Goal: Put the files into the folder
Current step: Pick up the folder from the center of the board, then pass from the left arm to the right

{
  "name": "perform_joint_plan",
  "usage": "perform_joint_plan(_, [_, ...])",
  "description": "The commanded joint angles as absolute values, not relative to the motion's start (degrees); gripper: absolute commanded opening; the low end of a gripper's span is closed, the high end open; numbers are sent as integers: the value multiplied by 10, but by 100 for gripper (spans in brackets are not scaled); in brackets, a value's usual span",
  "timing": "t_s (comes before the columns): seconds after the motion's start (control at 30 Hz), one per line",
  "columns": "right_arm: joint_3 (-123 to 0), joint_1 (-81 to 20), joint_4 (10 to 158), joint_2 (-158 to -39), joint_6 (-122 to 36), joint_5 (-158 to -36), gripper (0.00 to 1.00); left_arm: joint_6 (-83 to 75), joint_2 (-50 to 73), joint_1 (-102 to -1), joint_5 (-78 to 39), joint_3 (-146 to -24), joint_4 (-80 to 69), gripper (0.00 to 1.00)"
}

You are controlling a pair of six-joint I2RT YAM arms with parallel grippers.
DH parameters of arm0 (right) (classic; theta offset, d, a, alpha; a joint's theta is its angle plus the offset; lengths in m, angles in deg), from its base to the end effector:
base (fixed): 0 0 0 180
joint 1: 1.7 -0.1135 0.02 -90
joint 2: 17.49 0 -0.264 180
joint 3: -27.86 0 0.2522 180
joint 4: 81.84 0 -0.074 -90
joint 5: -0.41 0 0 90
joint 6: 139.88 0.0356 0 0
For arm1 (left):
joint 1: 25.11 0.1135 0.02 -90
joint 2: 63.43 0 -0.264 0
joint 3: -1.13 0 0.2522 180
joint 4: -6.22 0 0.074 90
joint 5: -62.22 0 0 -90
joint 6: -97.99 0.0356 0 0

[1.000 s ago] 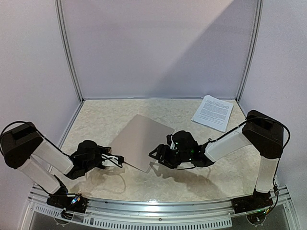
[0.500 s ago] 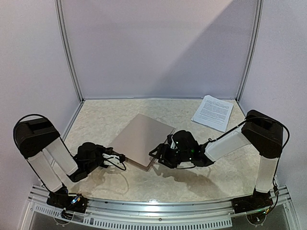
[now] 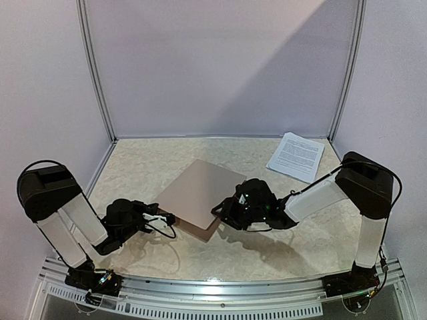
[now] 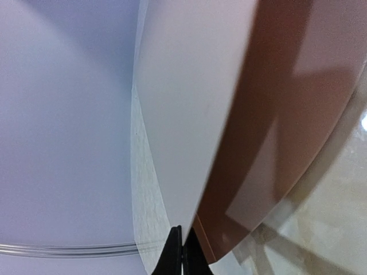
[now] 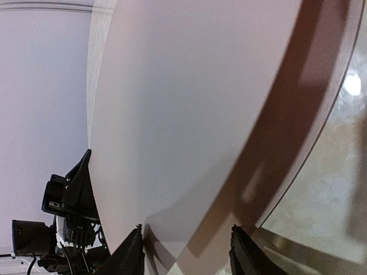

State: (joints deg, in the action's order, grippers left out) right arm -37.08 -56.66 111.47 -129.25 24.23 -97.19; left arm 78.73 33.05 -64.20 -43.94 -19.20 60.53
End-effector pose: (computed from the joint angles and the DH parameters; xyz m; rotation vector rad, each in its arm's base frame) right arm 0.2152 0.3151 0.1144 0.3311 2.5047 1.2967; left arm 0.1697 -0.1251 0.0907 1.5120 1.2946 0.6362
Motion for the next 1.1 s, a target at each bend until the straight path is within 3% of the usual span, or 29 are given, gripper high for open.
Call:
perform_joint_plan(0.0, [-380,-555,1130,-1312,237,-966,45,771,322,-659,-439,-189,600,0])
perform_joint_plan(0.13, [-380,-549,1164,-1319,240,-993,28,770,314,-667,-448,-191,588,0])
perform_joint_plan(0.27, [-375,-545,1173,-1309,227,-1006,1,747,270,-683,-476,-224,461,4])
perform_joint_plan(0.33, [-374,-543,1149,-1291,206,-1004,0,703,222,-688,-477,-265,313,28])
perform_joint_plan(0.4, [-369,-542,1121,-1270,177,-1001,0,635,170,-687,-440,-317,135,59])
perform_joint_plan(0.5, [-369,-541,1052,-1226,137,-1002,0,575,102,-687,-384,-371,-27,77])
perform_joint_plan(0.7, [-418,-541,829,-1144,28,-1017,0,494,12,-680,-330,-449,-224,84])
perform_joint_plan(0.87, [-478,-541,625,-1088,-54,-1006,0,446,-25,-636,-294,-478,-245,88])
perform_joint_plan(1.07, [-477,-542,555,-995,-74,-989,0,426,-28,-621,-214,-482,-244,90])
